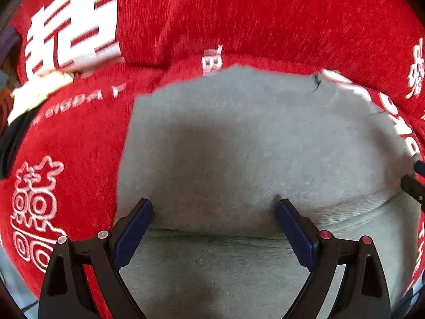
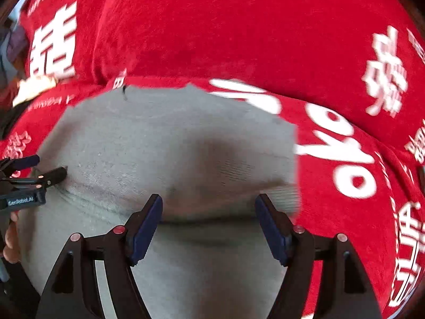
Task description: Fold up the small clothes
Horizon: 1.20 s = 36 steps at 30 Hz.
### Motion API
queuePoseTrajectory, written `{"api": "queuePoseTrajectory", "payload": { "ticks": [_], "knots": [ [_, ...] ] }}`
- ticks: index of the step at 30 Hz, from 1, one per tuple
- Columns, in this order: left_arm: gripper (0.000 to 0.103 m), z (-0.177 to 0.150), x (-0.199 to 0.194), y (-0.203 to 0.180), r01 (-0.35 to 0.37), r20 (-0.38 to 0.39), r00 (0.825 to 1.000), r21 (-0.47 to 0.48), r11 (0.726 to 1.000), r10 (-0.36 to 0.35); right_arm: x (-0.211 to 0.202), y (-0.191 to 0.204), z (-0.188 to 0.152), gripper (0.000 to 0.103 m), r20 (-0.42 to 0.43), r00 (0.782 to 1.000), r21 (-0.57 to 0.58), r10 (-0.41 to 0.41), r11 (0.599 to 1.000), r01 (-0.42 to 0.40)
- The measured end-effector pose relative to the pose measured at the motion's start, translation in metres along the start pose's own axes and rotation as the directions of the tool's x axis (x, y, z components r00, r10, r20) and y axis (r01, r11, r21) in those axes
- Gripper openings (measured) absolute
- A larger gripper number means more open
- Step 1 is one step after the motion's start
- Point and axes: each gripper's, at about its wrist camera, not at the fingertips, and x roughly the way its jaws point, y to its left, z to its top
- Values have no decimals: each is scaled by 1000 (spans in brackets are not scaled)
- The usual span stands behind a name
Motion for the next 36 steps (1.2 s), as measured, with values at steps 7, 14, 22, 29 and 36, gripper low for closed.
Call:
{"api": "queuePoseTrajectory", "payload": {
  "ticks": [7, 14, 22, 29, 36],
  "knots": [
    [102, -30, -23, 39, -15, 4, 1000, -16, 1000, 15, -16, -36, -49, 77, -69, 991, 133, 110, 986, -101],
    [102, -4, -31, 37, 27, 53, 998, -66, 997, -23, -39, -61, -34, 77, 71, 995, 273, 70, 958, -87],
    [103, -13, -7, 30, 44, 36, 998, -52, 998, -42, 6, -23, -32, 77, 53, 996, 88, 69, 993, -74],
    [102, -19, -19, 36, 48, 18, 999, -44, 998, -47, -28, -38, -41, 77, 75, 985, 77, 154, 984, -159],
    [102, 4, 3, 21, 34, 4, 999, -32, 999, -34, 10, -18, -2, 78, 32, 997, 69, 74, 995, -76]
  ]
}}
